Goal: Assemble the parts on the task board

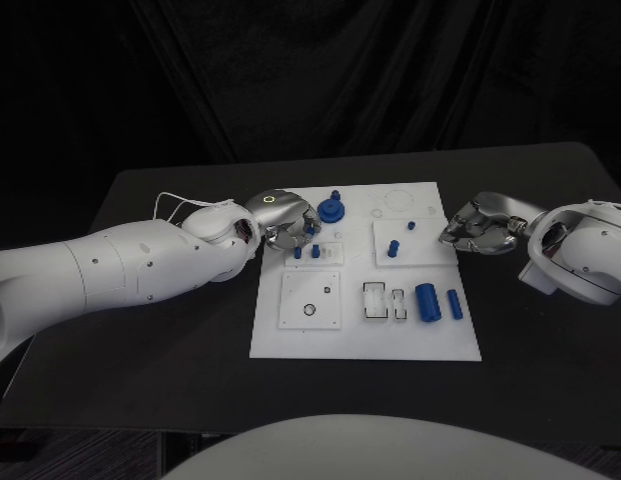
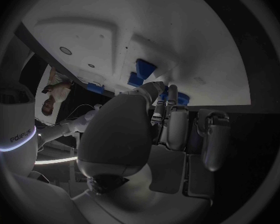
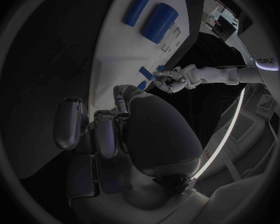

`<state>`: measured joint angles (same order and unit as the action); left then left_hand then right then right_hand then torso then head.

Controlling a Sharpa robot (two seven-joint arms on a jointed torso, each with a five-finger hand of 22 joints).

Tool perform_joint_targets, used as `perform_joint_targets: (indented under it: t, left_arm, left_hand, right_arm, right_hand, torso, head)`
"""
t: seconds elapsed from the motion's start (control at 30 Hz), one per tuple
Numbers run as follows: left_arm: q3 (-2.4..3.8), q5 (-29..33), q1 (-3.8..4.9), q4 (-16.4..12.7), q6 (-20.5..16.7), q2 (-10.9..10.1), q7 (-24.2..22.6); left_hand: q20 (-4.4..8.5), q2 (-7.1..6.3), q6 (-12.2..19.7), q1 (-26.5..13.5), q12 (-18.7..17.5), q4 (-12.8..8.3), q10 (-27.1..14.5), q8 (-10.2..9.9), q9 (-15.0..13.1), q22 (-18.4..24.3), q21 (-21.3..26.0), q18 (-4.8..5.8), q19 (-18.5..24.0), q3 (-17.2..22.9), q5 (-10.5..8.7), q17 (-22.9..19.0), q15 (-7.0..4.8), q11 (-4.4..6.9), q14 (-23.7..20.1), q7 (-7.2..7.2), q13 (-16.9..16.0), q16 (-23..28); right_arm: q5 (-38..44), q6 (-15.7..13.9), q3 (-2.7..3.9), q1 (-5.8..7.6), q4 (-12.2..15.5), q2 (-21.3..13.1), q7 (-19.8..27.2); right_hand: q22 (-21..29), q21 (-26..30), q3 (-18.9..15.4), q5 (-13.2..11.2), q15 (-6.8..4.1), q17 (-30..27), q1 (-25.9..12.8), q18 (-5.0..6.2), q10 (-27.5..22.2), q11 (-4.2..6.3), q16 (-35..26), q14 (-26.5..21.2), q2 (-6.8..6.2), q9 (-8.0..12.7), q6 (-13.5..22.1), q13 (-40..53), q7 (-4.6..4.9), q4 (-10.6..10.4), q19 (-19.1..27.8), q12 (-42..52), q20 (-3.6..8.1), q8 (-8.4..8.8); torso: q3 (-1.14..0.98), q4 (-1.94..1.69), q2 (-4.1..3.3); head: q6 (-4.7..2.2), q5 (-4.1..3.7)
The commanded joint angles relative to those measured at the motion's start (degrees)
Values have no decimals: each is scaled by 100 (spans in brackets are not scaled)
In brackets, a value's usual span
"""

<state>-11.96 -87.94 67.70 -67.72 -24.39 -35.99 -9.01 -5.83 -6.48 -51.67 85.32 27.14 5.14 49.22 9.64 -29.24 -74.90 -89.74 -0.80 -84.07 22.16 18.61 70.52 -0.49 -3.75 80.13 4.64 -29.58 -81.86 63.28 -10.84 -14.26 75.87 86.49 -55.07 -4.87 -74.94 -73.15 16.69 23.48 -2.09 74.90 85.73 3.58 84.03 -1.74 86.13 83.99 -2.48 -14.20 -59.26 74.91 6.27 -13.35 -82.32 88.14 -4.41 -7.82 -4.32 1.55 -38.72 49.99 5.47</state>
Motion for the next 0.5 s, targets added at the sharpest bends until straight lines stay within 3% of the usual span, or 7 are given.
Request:
perform_joint_targets:
  t: [0.03,0.23,0.5]
  left_arm:
    - [-14,-41,-38,-11,225,13,66]
    - [-14,-41,-43,-14,34,-23,141]
    - [-14,-41,-46,2,-520,-100,151]
  left_hand:
    - [1,-65,116,-3,-48,-20,-100,-90,38,-1510,-26,80,-593,25,-81,-40,12,-34,-55,-59,27,39]
    - [-98,-187,537,-66,-149,10,-553,-411,174,-1418,-30,18,-277,28,-263,-198,120,-162,-205,-228,18,123]
    - [-189,-236,1039,-77,-136,49,-879,-615,399,-1384,-7,-4,-176,-6,-324,-226,201,-247,-251,-396,-18,130]
  right_arm:
    - [5,31,4,-13,6,0,-107]
    - [5,21,4,-13,12,-12,-98]
    - [5,24,4,-13,22,-44,-95]
  right_hand:
    - [-979,36,39,34,24,1106,-1,39,303,-18,-23,428,32,-16,6,1272,4,15,29,-19,3,-36]
    - [-978,39,41,34,24,1108,-1,40,308,-18,-20,429,32,-17,4,1276,3,16,31,-15,3,-37]
    - [-980,30,43,35,24,1110,0,38,312,-18,-19,430,33,-19,1,1279,2,19,27,-13,3,-40]
  torso:
    - [2,-3,4]
    - [-1,-3,7]
    - [-1,-7,10]
  head:
    - [1,4]
    - [1,13]
    - [1,27]
